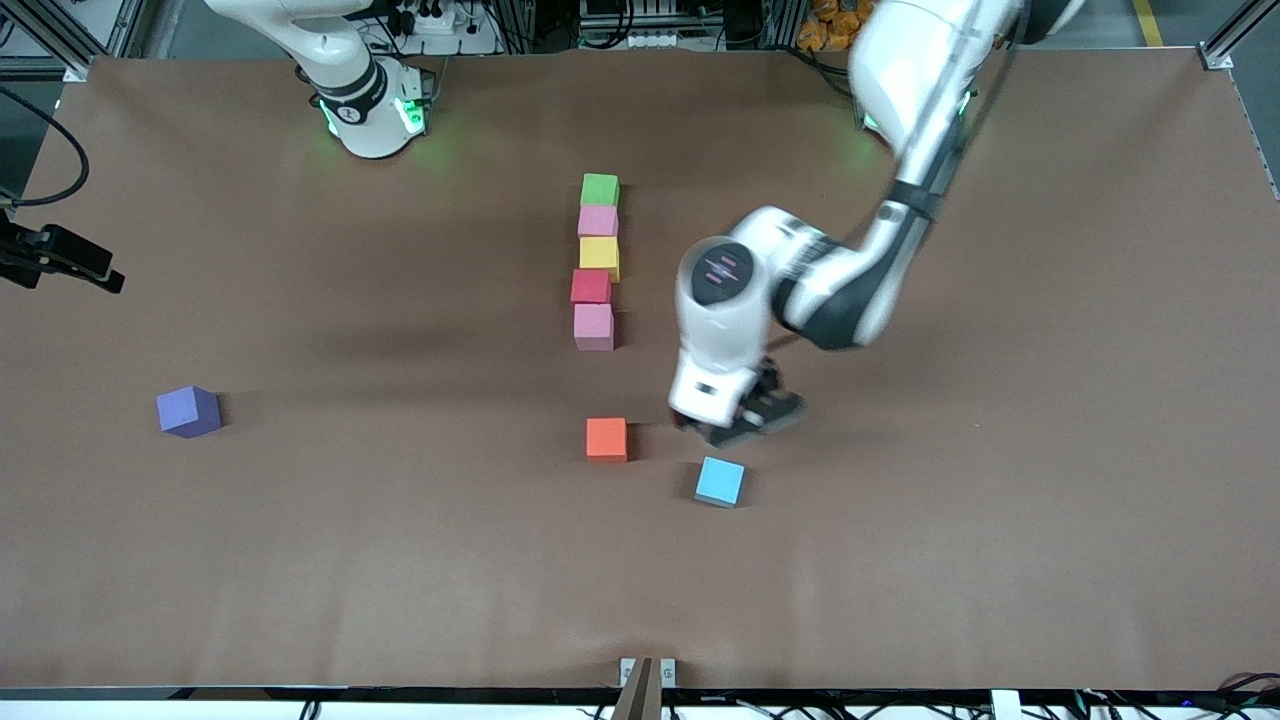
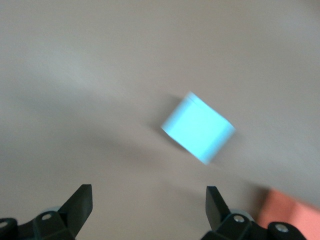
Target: Arrange blocks into number 1
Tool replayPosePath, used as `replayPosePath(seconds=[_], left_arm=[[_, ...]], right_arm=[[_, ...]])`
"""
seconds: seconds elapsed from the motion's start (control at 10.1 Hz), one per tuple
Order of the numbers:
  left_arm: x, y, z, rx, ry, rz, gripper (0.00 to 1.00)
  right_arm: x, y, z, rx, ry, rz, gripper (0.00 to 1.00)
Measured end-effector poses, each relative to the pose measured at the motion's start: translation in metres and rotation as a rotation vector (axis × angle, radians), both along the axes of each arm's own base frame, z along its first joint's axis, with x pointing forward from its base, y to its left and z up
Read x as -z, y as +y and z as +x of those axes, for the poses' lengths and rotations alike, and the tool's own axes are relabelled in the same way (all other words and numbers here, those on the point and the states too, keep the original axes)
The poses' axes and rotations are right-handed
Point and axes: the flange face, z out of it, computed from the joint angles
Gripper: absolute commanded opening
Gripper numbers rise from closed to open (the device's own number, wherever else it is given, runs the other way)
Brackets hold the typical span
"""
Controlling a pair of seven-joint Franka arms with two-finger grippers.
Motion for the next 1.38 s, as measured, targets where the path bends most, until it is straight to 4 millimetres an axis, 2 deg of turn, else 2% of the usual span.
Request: replayPosePath(seconds=[0.2,0.3,0.39,0.59,0.79,0.89,1.08,1.38], left_arm=[[-0.008,0.078,0.039,-0.011,0.03,0.008,1.0],[-0.016,0.104,0.046,-0.01,0.056,0.012,1.0],[-0.029,0.129,0.047,-0.021,0.074,0.006,1.0],[-0.066,0.185,0.038,-0.06,0.085,-0.024,1.0],[-0.102,0.23,0.011,-0.042,0.087,-0.037,1.0],[-0.118,0.236,-0.008,-0.009,0.086,-0.038,1.0],[-0.154,0.231,-0.041,0.073,0.056,-0.04,1.0],[-0.206,0.226,-0.068,0.222,0.022,-0.052,1.0]], right_arm=[[-0.002,0.0,0.0,0.0,-0.005,-0.001,1.0],[-0.005,0.0,0.0,0.001,-0.01,-0.001,1.0],[-0.007,-0.001,0.0,0.001,-0.015,-0.002,1.0],[-0.009,-0.002,0.0,0.003,-0.019,-0.002,1.0],[-0.005,0.0,0.004,0.0,-0.013,-0.004,1.0],[-0.003,0.002,0.008,-0.005,-0.011,-0.006,1.0],[0.001,0.015,0.018,-0.027,-0.006,-0.01,1.0],[0.012,0.025,0.025,-0.042,0.011,-0.013,1.0]])
